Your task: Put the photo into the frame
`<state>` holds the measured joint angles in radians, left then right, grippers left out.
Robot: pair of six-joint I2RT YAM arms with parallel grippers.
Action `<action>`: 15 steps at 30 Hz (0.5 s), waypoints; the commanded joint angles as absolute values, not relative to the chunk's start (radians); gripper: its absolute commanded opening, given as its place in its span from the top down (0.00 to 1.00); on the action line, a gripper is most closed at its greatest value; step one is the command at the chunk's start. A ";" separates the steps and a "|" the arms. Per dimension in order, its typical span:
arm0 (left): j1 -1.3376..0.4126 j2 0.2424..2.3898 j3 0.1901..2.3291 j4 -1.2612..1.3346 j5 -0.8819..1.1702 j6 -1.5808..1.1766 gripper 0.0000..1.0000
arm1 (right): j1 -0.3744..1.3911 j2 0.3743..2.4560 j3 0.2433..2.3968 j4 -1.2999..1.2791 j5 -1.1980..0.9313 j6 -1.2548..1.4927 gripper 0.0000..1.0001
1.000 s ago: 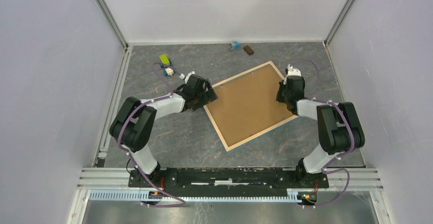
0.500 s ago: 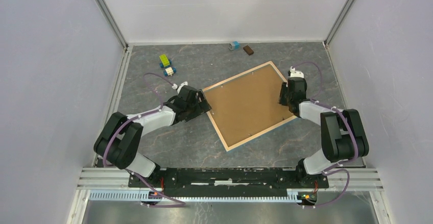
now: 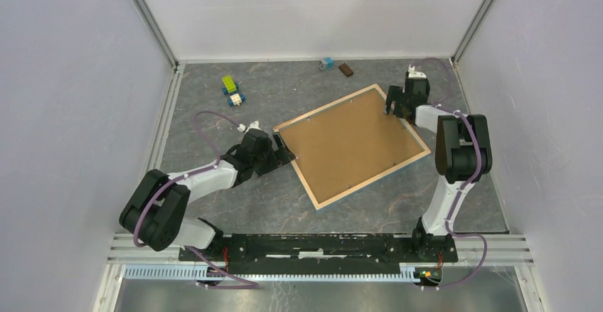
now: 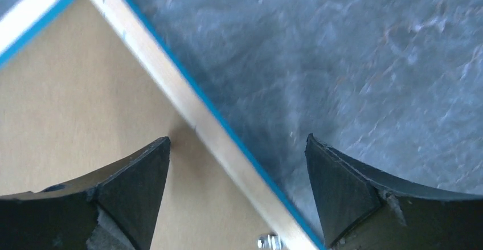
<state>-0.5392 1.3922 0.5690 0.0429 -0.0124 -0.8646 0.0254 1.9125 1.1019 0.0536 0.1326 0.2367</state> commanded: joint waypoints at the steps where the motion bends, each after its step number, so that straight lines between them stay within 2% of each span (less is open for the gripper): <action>1: -0.543 1.419 0.594 -0.036 0.003 -0.802 0.00 | 0.005 2.014 1.201 -0.049 0.063 0.241 0.12; 8: -0.543 1.466 0.658 -0.116 -0.070 -0.793 0.00 | 0.007 1.939 1.075 -0.036 0.057 0.270 0.51; 12: -0.542 1.475 0.677 -0.147 -0.106 -0.805 0.00 | 0.006 1.847 0.945 0.032 0.095 0.289 0.82; 15: -0.539 1.496 0.701 -0.169 -0.107 -0.806 0.01 | 0.006 1.814 0.885 0.056 0.088 0.308 0.96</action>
<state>-0.5411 1.4570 0.6697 -0.0757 -0.0532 -0.8440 0.0044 1.8278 0.9787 0.1162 0.0326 0.2401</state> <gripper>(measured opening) 0.994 0.149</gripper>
